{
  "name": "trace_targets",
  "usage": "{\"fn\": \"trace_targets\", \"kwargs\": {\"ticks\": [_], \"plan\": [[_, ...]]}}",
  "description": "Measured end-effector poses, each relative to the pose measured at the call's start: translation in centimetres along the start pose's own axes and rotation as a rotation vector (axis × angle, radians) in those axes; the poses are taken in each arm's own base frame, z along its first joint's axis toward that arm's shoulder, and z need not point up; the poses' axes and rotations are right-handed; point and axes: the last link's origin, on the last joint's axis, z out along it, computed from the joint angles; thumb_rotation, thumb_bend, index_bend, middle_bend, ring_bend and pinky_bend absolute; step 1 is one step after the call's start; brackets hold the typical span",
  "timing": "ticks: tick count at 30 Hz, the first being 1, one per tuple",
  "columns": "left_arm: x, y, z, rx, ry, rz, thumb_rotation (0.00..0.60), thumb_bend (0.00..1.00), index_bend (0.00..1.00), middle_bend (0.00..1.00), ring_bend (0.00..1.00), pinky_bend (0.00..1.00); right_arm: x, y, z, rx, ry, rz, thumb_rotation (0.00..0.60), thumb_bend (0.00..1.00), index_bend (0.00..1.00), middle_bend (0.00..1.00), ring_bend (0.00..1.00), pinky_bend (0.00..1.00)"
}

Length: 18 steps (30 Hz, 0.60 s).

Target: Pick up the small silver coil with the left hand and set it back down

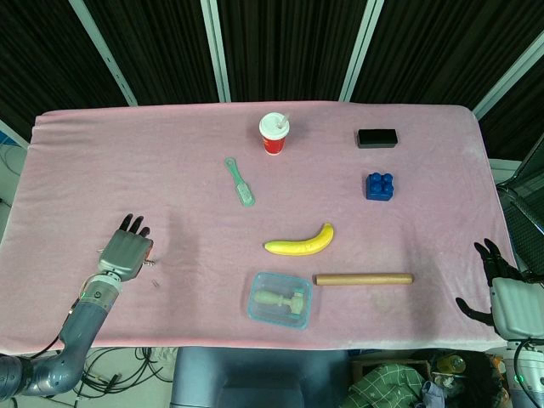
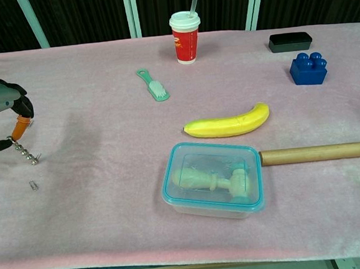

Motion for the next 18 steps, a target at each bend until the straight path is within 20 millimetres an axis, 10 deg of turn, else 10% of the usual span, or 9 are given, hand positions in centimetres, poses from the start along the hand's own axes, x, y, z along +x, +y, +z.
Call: {"fn": "trace_targets", "kwargs": {"ticks": [18], "plan": [[1.0, -0.2, -3.3, -0.041, 0.008, -0.023, 0.600, 0.41, 0.59, 0.22, 0.00, 0.00, 0.0, 0.0, 0.0, -0.002, -0.002, -0.003, 0.600, 0.11, 0.00, 0.00, 0.16, 0.23]]}}
